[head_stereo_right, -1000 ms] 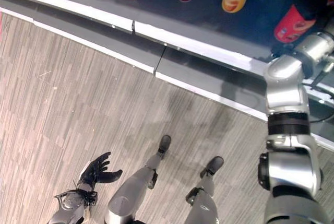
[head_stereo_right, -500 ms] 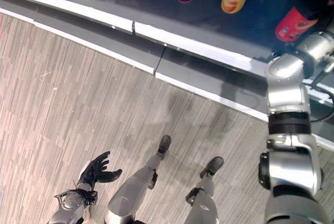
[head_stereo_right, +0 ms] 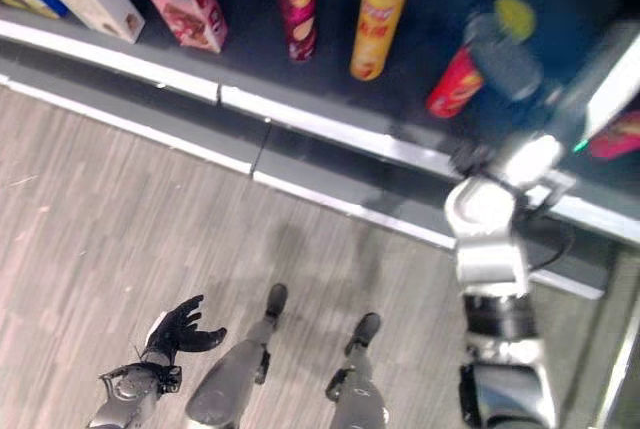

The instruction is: Put the goods on the table back onto the shelves and tidy them up.

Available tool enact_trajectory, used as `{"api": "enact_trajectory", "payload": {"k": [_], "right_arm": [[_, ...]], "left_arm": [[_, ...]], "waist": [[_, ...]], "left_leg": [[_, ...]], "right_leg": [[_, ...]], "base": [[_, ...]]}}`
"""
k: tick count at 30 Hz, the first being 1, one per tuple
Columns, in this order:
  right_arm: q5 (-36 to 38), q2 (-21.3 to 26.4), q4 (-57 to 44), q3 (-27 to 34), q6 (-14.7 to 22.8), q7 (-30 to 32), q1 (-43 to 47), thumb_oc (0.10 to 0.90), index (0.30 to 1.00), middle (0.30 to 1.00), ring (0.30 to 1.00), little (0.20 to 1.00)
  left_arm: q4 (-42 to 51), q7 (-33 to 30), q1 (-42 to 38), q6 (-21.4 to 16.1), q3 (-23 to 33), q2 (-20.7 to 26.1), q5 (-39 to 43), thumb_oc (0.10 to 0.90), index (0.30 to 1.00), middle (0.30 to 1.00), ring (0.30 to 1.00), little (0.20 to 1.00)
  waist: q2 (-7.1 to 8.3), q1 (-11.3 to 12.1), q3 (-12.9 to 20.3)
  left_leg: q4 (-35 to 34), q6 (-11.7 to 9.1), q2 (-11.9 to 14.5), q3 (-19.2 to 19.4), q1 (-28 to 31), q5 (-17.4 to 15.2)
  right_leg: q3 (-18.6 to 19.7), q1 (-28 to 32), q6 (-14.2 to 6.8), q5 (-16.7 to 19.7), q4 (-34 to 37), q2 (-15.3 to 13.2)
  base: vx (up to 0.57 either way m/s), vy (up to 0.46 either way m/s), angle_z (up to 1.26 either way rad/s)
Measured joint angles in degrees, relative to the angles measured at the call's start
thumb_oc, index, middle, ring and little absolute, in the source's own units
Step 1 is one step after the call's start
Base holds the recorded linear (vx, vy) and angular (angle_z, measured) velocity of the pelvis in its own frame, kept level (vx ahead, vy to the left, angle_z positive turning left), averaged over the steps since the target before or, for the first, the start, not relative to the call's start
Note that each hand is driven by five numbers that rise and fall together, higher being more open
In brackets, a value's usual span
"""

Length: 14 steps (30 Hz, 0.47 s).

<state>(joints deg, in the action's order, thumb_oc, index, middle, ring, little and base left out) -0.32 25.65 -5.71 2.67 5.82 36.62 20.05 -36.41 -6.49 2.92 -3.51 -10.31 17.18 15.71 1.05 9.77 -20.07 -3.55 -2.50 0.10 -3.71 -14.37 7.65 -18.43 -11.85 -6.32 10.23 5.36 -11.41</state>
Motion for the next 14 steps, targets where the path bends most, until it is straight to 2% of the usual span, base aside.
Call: {"api": "enact_trajectory", "payload": {"k": [2, 3, 4, 5, 6, 7, 8, 9, 10, 11, 13, 14], "right_arm": [[7.5, 0.9, 0.3, -3.2, 2.0, -10.0, -9.3, 0.8, 0.9, 0.9, 0.9, 0.9], [13.3, 3.7, -1.2, -5.0, 1.9, -18.7, -18.0, 0.8, 0.9, 0.9, 0.9, 0.9], [18.6, 2.8, -1.4, -4.7, 2.4, -25.2, -25.1, 0.8, 0.9, 0.9, 0.9, 0.9], [23.8, 0.6, -1.2, -4.6, 2.6, -29.9, -30.3, 0.8, 0.9, 0.9, 0.9, 0.9], [26.7, 0.8, -0.5, -5.0, 2.4, -34.9, -35.3, 0.8, 0.9, 0.9, 0.9, 0.9], [28.2, 0.9, 2.7, -6.1, 2.2, -39.2, -40.1, 0.8, 0.9, 0.9, 0.9, 0.9], [28.6, 0.6, 7.3, -7.2, 2.1, -41.0, -41.5, 0.8, 0.9, 0.9, 0.9, 0.9], [28.3, 1.1, 14.4, -9.8, 0.7, -42.6, -42.4, 0.8, 0.9, 0.9, 0.9, 0.9], [26.8, 0.9, 19.1, -11.2, 0.3, -43.0, -43.0, 0.8, 0.9, 0.9, 0.9, 0.9], [20.9, -3.2, 35.3, -12.6, 1.1, -42.8, -39.0, 0.8, 0.9, 0.9, 0.9, 0.9], [17.1, -5.0, 45.6, -14.0, -3.4, -42.0, -37.1, 0.8, 0.9, 0.9, 0.9, 0.9], [16.3, -4.9, 45.9, -14.0, -4.7, -42.1, -37.5, 0.8, 0.9, 0.9, 0.9, 0.9]], "left_arm": [[-0.4, 1.4, 0.1, 0.3, 3.1, 0.2, 0.0, 0.8, 0.9, 0.9, 0.9, 0.9], [-1.3, 3.0, 0.7, 0.3, 6.3, 0.6, -0.1, 0.8, 0.9, 0.9, 0.9, 0.9], [-2.3, 3.5, 1.1, 0.3, 7.5, 1.6, -0.1, 0.8, 0.9, 0.9, 0.9, 0.9], [-5.3, 4.4, 1.8, 0.7, 8.5, 2.2, -0.3, 0.8, 0.9, 0.9, 0.9, 0.9], [-7.4, 5.7, 2.6, 1.1, 8.7, 2.2, -0.3, 0.8, 0.9, 0.9, 0.9, 0.9], [-9.7, 7.1, 4.2, 1.3, 8.6, 1.8, -1.3, 0.8, 0.9, 0.9, 0.9, 0.9], [-10.9, 7.6, 4.6, 1.2, 7.8, 1.3, -2.4, 0.8, 0.9, 0.9, 0.9, 0.9], [-11.9, 8.8, 4.8, 1.0, 5.9, 0.4, -2.5, 0.8, 0.9, 0.9, 0.9, 0.9], [-11.9, 9.3, 4.3, 0.8, 5.8, -0.1, -2.7, 0.8, 0.9, 0.9, 0.9, 0.9], [-12.5, 9.2, 4.0, 0.8, 5.8, -0.3, -2.8, 0.8, 0.9, 0.9, 0.9, 0.9], [-13.0, 9.1, 3.5, 0.6, 4.6, -0.5, -2.8, 0.8, 0.9, 0.9, 0.9, 0.9], [-13.0, 9.3, 3.5, 0.0, 4.2, -0.6, -2.8, 0.8, 0.9, 0.9, 0.9, 0.9]], "waist": [[2.69, -1.4, 1.3], [4.33, -1.4, 2.5], [6.1, -3.6, 3.8], [6.48, -5.4, 6.0], [6.71, -7.3, 7.4], [6.11, -9.4, 10.0], [5.18, -10.8, 12.4], [3.11, -11.7, 15.1], [1.69, -12.3, 16.3], [0.63, -12.1, 17.6], [-0.27, -11.7, 18.8], [-0.89, -11.8, 19.1]], "left_leg": [[-0.4, -0.8, 0.6, 1.3, 2.1, -0.6], [-0.9, -0.9, 0.9, 2.0, 3.8, -0.7], [-0.8, -0.8, 1.3, 3.4, 5.1, -1.6], [-1.1, -0.7, 1.5, 3.8, 5.8, -1.8], [-1.6, -0.7, 1.7, 5.1, 7.8, -2.2], [-1.6, -0.2, 2.0, 6.4, 10.4, -2.8], [-1.6, -0.2, 2.2, 6.9, 11.5, -3.2], [-1.6, -0.3, 2.5, 7.9, 12.3, -3.5], [-1.6, -0.4, 2.7, 8.2, 12.7, -3.5], [-1.7, -1.0, 3.5, 9.5, 14.6, -4.0], [-1.9, -0.8, 4.1, 9.6, 15.0, -4.7], [-1.9, -0.9, 4.2, 9.7, 15.1, -4.7]], "right_leg": [[1.0, 1.3, -0.3, -0.3, 0.0, 0.3], [1.4, 2.4, -0.8, -1.3, 0.0, 0.5], [1.5, 3.0, -0.6, -1.7, 0.2, 0.7], [1.6, 3.4, -0.7, -1.8, 0.3, 0.8], [1.8, 4.2, -0.8, -1.8, 0.4, 0.6], [2.4, 6.3, -0.8, -1.6, 0.4, 0.8], [3.0, 6.9, -0.7, -1.8, 0.4, 1.1], [3.8, 7.2, -0.5, -1.7, 0.4, 1.3], [4.2, 7.3, -0.4, -1.7, 0.4, 1.6], [5.1, 8.8, -0.3, -2.3, 0.4, 2.4], [5.6, 9.3, 0.1, -2.6, 0.4, 3.0], [5.7, 9.2, 0.1, -2.6, 0.4, 3.1]], "base": [[0.05, -0.014, -0.35], [0.05, 0.016, -0.48], [0.1, 0.029, -0.45], [0.09, 0.027, -0.6], [0.08, 0.02, -0.53], [0.04, -0.001, -0.61], [0.07, -0.019, -0.47], [0.08, -0.043, -0.34], [0.11, -0.063, -0.41], [0.06, -0.051, -0.3], [0.05, -0.023, -0.2], [0.06, -0.02, -0.1]]}}
